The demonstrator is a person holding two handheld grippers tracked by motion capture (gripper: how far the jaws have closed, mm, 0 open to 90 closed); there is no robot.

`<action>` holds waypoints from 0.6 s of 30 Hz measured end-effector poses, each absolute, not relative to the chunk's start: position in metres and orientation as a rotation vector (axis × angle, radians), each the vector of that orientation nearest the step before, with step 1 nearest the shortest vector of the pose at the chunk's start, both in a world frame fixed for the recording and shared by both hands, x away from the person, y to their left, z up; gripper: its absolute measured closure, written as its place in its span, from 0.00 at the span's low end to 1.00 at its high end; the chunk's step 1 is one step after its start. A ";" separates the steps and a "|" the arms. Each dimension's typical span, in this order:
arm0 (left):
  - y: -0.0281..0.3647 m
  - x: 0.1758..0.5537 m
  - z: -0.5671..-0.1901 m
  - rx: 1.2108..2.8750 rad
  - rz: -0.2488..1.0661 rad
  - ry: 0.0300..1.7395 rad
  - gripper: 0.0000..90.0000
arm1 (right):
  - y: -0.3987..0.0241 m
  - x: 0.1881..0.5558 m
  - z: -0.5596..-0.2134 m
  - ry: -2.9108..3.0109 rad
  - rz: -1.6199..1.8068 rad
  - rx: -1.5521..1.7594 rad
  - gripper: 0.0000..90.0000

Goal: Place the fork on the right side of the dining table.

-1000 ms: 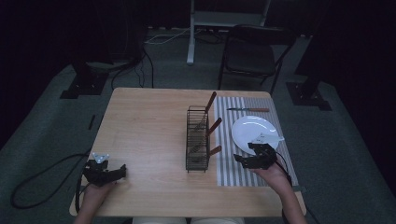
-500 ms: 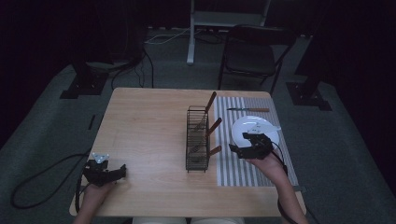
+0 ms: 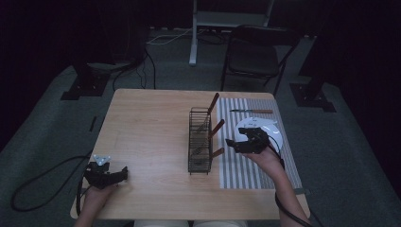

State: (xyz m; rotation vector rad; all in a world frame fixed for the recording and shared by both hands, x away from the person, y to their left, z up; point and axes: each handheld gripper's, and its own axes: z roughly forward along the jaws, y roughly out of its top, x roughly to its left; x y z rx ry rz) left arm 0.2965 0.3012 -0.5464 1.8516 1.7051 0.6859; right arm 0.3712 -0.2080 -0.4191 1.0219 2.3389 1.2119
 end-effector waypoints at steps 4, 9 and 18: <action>0.301 0.297 -0.547 1.845 0.686 1.707 0.00 | -0.201 0.374 -0.415 2.345 1.226 1.002 0.31; 0.301 0.297 -0.547 1.845 0.685 1.707 0.00 | -0.193 0.377 -0.411 2.356 1.248 0.987 0.32; 0.301 0.297 -0.547 1.845 0.686 1.707 0.00 | -0.178 0.382 -0.407 2.365 1.262 0.958 0.38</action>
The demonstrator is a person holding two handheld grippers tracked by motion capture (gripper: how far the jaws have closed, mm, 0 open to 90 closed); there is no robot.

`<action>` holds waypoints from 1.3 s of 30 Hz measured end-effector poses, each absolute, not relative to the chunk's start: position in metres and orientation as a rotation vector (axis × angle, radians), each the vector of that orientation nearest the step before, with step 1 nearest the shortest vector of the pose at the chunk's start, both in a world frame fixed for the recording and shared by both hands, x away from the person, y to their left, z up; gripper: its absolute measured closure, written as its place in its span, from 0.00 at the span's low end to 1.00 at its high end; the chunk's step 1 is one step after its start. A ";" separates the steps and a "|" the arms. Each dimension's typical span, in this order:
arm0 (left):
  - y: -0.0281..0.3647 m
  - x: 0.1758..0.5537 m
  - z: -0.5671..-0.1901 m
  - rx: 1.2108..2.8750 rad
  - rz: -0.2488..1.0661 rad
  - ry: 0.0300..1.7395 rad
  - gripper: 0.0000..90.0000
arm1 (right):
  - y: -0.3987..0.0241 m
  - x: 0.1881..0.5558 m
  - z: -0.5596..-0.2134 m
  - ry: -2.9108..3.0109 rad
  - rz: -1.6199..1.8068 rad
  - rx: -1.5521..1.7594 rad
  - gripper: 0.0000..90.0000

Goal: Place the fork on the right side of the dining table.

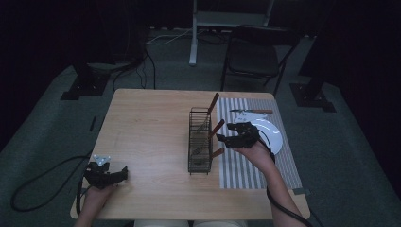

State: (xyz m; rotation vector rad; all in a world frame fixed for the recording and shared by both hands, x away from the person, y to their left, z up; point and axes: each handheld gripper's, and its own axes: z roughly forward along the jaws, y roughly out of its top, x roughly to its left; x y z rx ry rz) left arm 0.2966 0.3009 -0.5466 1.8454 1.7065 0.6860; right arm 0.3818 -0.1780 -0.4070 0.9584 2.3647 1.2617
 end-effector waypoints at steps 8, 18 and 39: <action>0.301 0.297 -0.547 1.847 0.688 1.705 0.00 | -0.170 0.387 -0.411 2.374 1.285 0.969 0.41; 0.301 0.297 -0.547 1.846 0.686 1.706 0.00 | -0.159 0.393 -0.419 2.381 1.282 0.972 0.53; 0.301 0.297 -0.547 1.845 0.685 1.707 0.00 | -0.158 0.392 -0.419 2.479 1.416 0.883 0.87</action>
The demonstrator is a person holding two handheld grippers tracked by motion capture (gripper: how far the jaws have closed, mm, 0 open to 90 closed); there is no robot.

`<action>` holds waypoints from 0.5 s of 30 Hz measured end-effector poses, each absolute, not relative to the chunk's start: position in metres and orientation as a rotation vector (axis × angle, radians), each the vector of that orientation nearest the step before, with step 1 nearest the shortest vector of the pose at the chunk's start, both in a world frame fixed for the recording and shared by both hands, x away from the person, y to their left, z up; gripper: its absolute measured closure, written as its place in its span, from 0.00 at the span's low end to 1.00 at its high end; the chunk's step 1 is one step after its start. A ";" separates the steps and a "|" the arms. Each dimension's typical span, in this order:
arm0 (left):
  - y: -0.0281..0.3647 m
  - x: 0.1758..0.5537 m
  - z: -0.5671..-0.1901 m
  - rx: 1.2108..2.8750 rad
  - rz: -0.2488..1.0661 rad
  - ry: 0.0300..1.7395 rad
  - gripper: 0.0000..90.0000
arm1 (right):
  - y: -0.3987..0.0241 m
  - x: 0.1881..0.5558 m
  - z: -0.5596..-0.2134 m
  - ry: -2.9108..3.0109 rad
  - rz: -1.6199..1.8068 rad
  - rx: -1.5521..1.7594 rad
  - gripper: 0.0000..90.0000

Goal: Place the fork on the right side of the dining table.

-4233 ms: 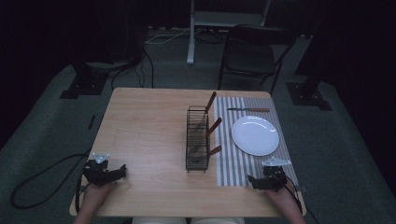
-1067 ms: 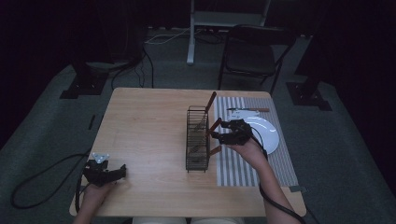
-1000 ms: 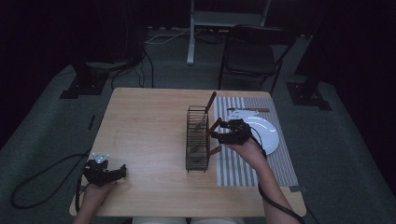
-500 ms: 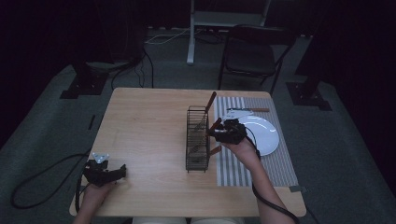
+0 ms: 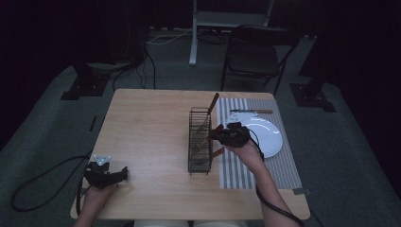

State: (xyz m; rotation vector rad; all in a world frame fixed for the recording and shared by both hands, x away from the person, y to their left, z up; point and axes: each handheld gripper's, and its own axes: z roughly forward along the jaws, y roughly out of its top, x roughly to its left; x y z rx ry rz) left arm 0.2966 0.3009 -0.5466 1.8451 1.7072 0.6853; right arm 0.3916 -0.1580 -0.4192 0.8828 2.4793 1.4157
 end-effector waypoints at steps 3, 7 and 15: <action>0.301 0.297 -0.547 1.845 0.686 1.707 0.00 | -0.158 0.391 -0.418 2.484 1.435 0.878 0.89; 0.301 0.297 -0.547 1.846 0.685 1.707 0.00 | -0.157 0.388 -0.416 2.491 1.429 0.843 0.90; 0.301 0.297 -0.547 1.845 0.686 1.707 0.00 | -0.162 0.384 -0.407 2.468 1.434 0.835 0.90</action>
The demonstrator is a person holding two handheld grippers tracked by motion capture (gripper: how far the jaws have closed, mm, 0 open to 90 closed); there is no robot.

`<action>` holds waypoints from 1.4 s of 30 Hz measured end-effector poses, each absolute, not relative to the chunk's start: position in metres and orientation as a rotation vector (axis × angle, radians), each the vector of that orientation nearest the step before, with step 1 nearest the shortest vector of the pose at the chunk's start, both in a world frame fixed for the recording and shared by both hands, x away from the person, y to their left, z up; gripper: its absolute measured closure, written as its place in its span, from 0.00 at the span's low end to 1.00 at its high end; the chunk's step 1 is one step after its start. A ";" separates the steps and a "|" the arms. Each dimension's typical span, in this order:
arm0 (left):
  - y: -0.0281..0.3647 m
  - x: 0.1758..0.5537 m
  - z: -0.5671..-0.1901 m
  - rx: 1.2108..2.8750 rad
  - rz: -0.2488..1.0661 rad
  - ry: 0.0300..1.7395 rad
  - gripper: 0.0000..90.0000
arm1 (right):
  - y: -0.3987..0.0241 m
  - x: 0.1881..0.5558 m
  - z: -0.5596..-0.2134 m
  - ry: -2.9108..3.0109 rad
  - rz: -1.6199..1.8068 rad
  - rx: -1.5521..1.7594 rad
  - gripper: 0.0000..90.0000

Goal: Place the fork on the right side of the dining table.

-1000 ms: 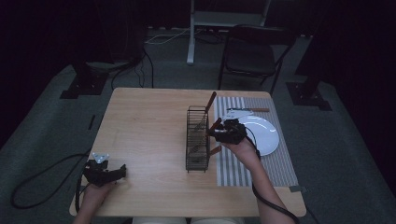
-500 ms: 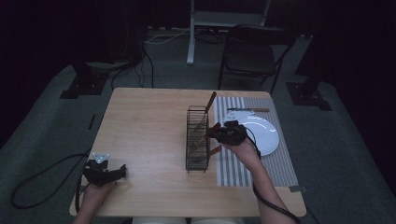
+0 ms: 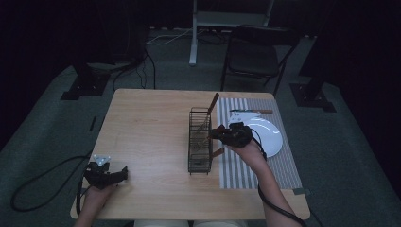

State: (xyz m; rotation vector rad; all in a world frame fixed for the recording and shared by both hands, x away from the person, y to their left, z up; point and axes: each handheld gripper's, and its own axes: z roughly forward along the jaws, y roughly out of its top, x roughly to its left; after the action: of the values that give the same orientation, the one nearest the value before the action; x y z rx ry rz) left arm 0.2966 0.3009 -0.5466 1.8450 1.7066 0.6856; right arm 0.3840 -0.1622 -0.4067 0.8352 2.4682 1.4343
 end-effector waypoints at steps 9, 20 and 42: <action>0.301 0.297 -0.547 1.845 0.686 1.706 0.00 | -0.173 0.372 -0.383 2.417 1.455 0.806 0.90; 0.301 0.297 -0.547 1.845 0.686 1.706 0.00 | -0.188 0.351 -0.345 2.329 1.504 0.762 0.90; 0.301 0.297 -0.547 1.846 0.685 1.707 0.00 | -0.242 0.325 -0.341 2.180 1.441 0.932 0.90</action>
State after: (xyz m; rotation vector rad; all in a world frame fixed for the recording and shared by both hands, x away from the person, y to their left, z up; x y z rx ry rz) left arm 0.2966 0.3010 -0.5465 1.8462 1.7065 0.6851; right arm 0.3250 -0.2421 -0.3407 0.9318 2.1800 1.4412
